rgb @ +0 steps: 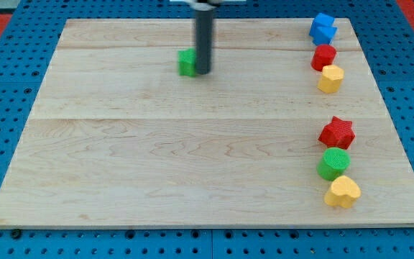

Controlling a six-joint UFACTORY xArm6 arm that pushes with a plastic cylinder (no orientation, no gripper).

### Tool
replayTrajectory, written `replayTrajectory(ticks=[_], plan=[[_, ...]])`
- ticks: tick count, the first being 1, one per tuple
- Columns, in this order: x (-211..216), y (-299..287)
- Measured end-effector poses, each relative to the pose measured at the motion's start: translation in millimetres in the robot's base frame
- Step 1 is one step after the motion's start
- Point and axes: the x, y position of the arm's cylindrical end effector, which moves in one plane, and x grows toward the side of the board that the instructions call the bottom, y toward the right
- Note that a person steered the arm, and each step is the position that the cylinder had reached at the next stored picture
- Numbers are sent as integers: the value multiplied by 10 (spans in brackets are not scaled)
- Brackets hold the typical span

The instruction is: Move the green star to the top left of the board

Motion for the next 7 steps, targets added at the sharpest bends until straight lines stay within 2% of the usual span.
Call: replayTrajectory(ticks=[2,3,5,7], plan=[[-518,-1152],[-589,-1284],[-539,-900],[-950,-900]])
